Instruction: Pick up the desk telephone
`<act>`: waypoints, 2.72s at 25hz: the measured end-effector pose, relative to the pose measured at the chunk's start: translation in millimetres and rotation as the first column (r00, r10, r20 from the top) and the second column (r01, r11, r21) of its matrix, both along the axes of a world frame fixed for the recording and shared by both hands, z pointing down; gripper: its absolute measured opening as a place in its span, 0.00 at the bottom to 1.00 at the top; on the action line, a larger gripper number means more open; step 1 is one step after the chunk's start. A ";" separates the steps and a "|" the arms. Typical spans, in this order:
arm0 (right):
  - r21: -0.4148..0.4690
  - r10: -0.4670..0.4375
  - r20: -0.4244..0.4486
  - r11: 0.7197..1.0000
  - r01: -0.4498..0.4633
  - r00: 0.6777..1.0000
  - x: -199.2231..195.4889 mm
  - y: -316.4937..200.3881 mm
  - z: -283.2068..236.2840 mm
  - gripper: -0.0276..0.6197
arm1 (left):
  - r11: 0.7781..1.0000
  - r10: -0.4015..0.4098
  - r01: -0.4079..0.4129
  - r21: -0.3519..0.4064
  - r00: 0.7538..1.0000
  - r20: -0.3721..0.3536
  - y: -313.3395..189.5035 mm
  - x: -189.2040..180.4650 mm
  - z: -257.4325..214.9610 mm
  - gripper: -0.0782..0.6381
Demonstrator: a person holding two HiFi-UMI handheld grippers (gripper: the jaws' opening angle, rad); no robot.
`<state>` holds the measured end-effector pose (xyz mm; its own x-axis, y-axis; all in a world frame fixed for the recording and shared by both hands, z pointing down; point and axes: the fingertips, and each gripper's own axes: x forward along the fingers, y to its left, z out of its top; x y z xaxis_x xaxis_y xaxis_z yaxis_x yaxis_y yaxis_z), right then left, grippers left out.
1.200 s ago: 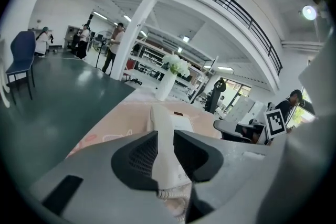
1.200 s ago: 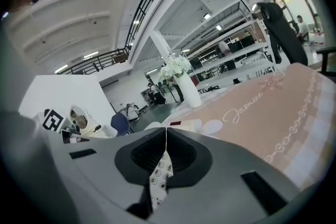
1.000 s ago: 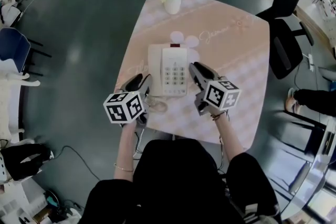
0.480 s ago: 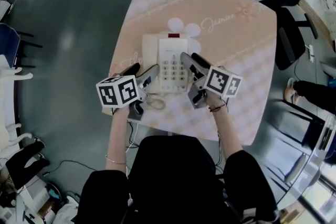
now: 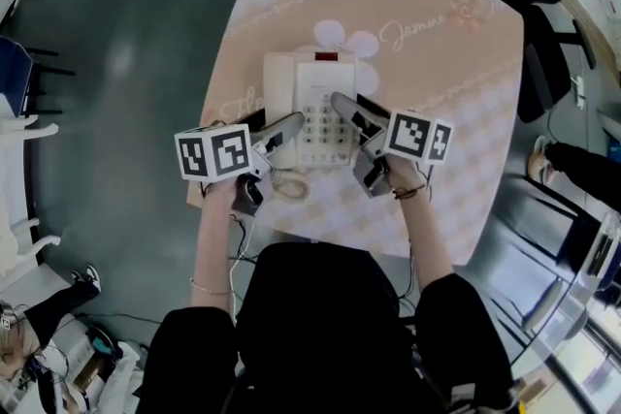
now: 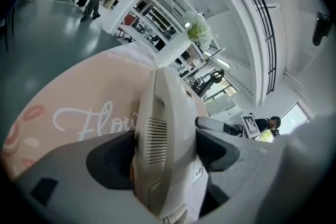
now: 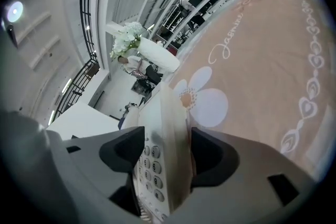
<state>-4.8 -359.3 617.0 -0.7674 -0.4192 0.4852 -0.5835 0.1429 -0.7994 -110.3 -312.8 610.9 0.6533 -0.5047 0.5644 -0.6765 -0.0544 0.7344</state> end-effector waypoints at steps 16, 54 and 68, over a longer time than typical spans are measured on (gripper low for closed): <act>-0.106 -0.054 0.035 0.993 0.058 0.998 -8.0 2.6 8.4 0.43 | 0.999 0.042 -0.041 0.010 0.998 -0.047 -1.9 2.5 1.5 0.61; 0.000 -0.006 0.000 1.000 0.006 1.000 6.4 24.4 -63.4 0.41 | 0.997 -0.076 0.076 0.016 0.997 0.012 22.8 10.0 -64.2 0.58; 0.085 0.007 0.021 0.996 -0.009 1.000 16.6 46.4 -126.3 0.40 | 0.991 -0.108 0.107 0.085 0.994 0.015 44.9 17.0 -124.7 0.58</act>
